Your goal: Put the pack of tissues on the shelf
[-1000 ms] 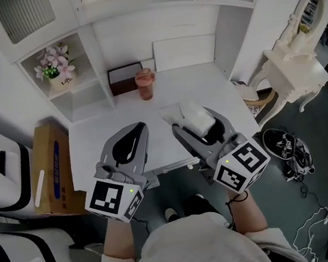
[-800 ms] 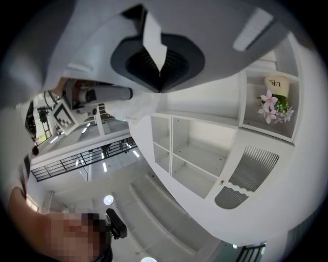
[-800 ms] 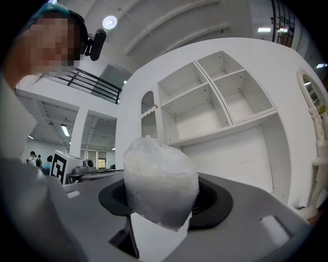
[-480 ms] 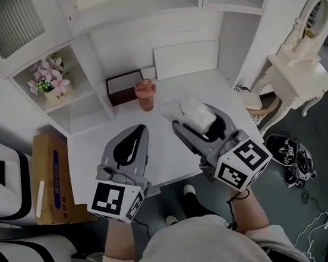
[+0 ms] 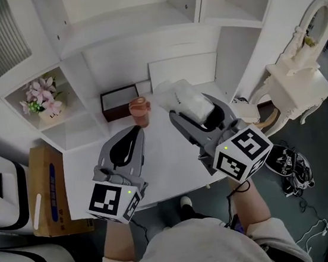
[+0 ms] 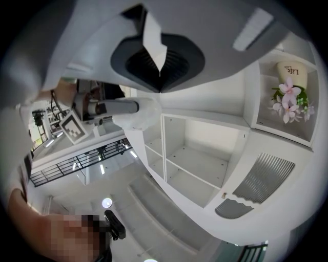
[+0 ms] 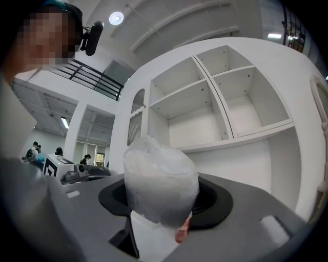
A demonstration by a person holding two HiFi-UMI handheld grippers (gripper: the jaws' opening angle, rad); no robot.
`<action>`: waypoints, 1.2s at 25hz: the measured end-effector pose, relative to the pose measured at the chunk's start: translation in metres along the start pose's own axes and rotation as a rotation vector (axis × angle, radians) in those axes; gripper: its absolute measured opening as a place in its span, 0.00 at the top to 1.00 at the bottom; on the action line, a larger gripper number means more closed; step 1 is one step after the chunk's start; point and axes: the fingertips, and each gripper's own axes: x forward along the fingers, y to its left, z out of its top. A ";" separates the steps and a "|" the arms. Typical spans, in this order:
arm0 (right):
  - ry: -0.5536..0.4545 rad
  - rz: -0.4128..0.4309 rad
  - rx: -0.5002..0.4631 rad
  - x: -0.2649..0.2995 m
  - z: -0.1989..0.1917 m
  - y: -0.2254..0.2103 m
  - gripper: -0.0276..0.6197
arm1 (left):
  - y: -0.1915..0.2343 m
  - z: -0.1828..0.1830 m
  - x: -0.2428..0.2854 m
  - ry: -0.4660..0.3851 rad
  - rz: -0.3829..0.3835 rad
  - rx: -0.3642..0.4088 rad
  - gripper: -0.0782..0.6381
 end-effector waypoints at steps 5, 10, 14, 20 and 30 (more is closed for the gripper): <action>-0.021 -0.013 -0.041 0.013 0.022 -0.028 0.53 | -0.001 0.003 0.019 -0.006 0.006 0.008 0.89; -0.044 -0.009 -0.057 0.026 0.046 -0.046 0.53 | 0.000 0.007 0.033 -0.003 0.013 0.023 0.89; -0.061 -0.003 -0.054 0.038 0.057 -0.057 0.53 | 0.005 0.014 0.040 -0.011 0.027 0.012 0.89; -0.080 -0.021 -0.079 0.059 0.077 -0.074 0.53 | 0.014 0.016 0.043 -0.009 0.055 0.010 0.89; -0.062 -0.065 -0.100 0.109 0.110 -0.108 0.52 | 0.033 0.017 0.039 -0.003 0.110 0.004 0.89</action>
